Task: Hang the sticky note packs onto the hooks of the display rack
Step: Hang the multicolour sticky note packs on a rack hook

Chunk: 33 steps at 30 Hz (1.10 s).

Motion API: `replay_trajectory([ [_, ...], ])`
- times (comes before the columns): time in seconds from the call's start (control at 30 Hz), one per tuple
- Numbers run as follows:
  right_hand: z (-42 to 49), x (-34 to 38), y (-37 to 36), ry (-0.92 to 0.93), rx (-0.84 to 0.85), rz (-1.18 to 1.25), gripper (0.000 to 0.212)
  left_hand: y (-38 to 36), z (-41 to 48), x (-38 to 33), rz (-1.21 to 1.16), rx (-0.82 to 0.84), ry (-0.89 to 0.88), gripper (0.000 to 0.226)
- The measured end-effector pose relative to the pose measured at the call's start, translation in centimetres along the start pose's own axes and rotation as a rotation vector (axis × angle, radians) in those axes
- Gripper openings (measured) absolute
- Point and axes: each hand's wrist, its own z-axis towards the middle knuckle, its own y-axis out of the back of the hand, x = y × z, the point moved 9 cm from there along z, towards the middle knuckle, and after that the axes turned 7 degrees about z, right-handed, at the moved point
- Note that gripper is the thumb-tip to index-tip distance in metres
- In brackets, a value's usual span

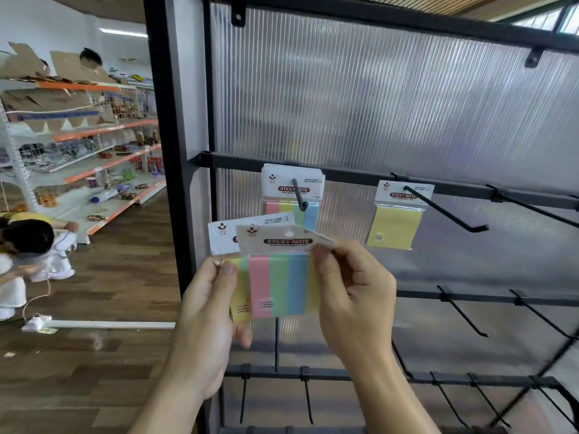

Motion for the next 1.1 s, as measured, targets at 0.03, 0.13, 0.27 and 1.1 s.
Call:
replay_trajectory([
  [0.03,0.1,0.3,0.1,0.011,-0.012,0.013,0.014,0.2,0.0,0.0,-0.001,-0.007,0.0,0.023],
  [0.13,0.4,1.0,0.6,0.042,-0.06,0.029,0.015,0.4,-0.3,0.0,0.002,-0.013,0.006,0.026],
  [0.27,0.5,1.5,1.2,0.053,-0.132,0.12,0.023,0.6,-0.5,-0.2,0.013,-0.018,0.004,0.028],
  [1.1,4.3,-2.5,-1.3,0.123,-0.062,-0.341,0.028,3.0,-1.3,-1.3,-0.001,-0.109,-0.029,0.026],
])
